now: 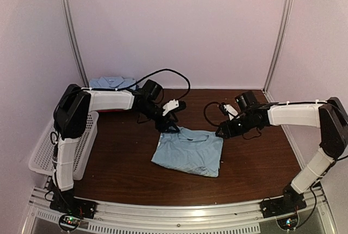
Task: Fold and stack the mixed laundry pile
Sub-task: Smooth out the square-folded T-shirt at the center of the board.
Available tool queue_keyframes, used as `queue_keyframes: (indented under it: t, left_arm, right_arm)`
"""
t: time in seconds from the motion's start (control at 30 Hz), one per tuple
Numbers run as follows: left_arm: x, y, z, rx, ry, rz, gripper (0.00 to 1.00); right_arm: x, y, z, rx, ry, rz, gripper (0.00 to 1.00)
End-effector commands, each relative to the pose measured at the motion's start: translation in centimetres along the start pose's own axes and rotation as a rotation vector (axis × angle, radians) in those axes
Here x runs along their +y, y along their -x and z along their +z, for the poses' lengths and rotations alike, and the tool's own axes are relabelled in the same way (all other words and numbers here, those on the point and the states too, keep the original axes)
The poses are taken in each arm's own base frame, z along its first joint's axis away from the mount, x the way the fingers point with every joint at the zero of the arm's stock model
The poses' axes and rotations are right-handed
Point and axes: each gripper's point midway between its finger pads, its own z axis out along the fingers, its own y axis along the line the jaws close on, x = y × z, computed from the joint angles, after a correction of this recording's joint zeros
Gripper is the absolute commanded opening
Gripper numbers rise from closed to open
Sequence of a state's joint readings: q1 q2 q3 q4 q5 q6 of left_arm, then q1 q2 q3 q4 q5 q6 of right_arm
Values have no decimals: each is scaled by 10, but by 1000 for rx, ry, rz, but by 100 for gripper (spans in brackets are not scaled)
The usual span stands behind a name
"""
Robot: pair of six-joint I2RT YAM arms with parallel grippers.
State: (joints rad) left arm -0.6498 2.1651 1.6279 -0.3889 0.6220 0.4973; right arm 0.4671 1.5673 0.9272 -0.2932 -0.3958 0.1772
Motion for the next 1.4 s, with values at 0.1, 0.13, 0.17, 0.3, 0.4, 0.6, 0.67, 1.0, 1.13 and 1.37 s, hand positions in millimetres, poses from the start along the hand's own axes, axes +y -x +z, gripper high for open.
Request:
queue_keyframes:
  t: [0.1,0.13,0.17,0.3,0.4,0.6,0.67,1.0,1.13,1.37]
  left_arm:
    - [0,-14,14,35,-37,51,60]
    - [3,-17,15,45,-24,52,59]
    - [6,-20,17,54,-11,54,59]
    - [20,-24,18,83,56,60,60]
    - [26,-25,14,92,85,53,60]
    - [41,-27,5,70,135,2,52]
    - [44,-29,3,65,140,-16,46]
    - [42,-42,4,84,134,-52,38]
    - [38,-43,7,76,112,-60,38]
    - [33,-47,8,86,90,-74,24]
  right_arm:
    - [-10,5,16,26,41,-53,53]
    - [-11,5,19,28,44,-52,53]
    - [-11,7,22,28,55,-56,53]
    - [-9,4,32,51,96,-60,53]
    - [-6,2,34,60,116,-60,52]
    - [-13,-1,38,79,90,-65,51]
    - [-15,0,41,90,79,-65,47]
    - [-12,8,41,91,94,-70,39]
    - [-16,3,44,116,77,-72,45]
    - [-21,-6,48,156,60,-65,40]
